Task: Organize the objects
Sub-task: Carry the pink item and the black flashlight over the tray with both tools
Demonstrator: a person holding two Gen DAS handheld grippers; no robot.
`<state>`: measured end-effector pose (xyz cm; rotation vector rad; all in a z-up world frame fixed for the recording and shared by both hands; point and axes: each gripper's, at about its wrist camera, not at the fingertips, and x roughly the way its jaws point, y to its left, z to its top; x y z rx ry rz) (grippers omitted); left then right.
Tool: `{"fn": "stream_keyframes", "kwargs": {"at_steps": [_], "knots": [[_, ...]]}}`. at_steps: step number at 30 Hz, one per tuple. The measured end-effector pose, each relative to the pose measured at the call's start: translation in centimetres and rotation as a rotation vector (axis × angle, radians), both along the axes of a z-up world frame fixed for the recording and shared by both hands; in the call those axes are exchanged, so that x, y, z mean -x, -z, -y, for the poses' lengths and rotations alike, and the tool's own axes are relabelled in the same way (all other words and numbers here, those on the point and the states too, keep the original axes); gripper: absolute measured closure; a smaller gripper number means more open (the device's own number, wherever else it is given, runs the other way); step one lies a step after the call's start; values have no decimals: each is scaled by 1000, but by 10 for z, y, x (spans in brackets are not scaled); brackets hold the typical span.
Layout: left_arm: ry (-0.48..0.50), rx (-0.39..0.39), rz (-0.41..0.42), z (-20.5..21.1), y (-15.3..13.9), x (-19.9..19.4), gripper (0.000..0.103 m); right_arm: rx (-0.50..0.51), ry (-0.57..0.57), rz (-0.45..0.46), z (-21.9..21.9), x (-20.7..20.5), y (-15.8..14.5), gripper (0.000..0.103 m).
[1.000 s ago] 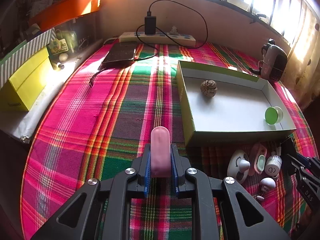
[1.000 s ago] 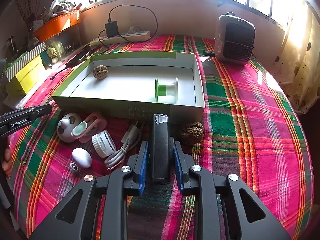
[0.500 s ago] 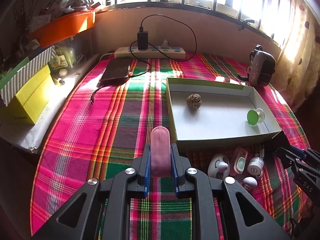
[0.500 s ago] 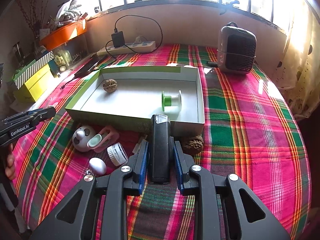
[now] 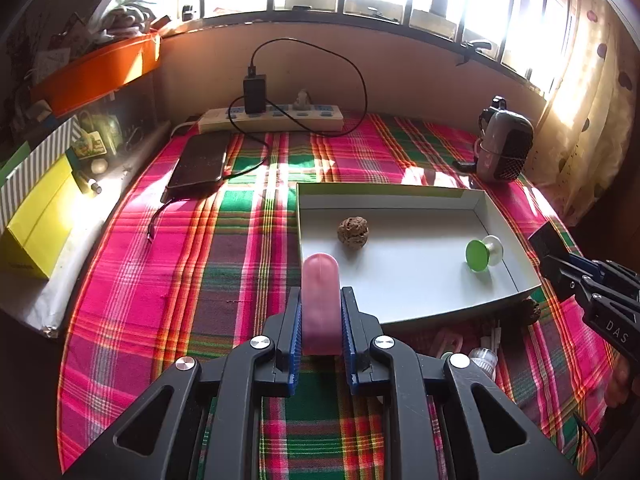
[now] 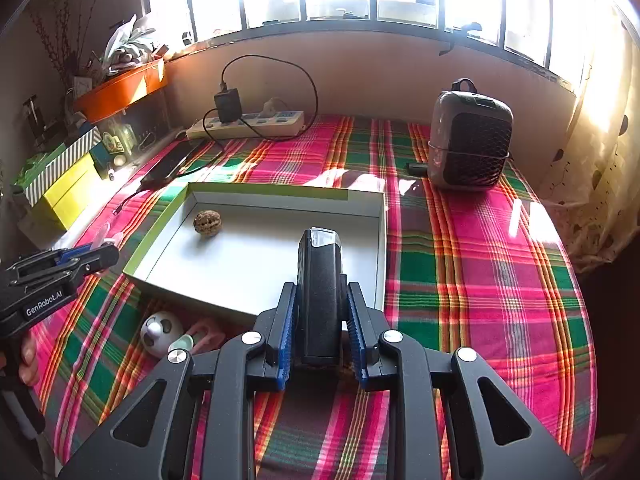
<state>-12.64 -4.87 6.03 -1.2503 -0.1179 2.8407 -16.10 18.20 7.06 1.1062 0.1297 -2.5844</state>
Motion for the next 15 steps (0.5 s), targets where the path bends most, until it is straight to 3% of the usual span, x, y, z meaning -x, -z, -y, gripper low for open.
{"fn": "stream_keyframes", "kwargs": {"at_steps": [15], "knots": [[23, 5, 39, -19, 13, 43, 87, -13, 25, 40, 6, 73, 11, 78]]}}
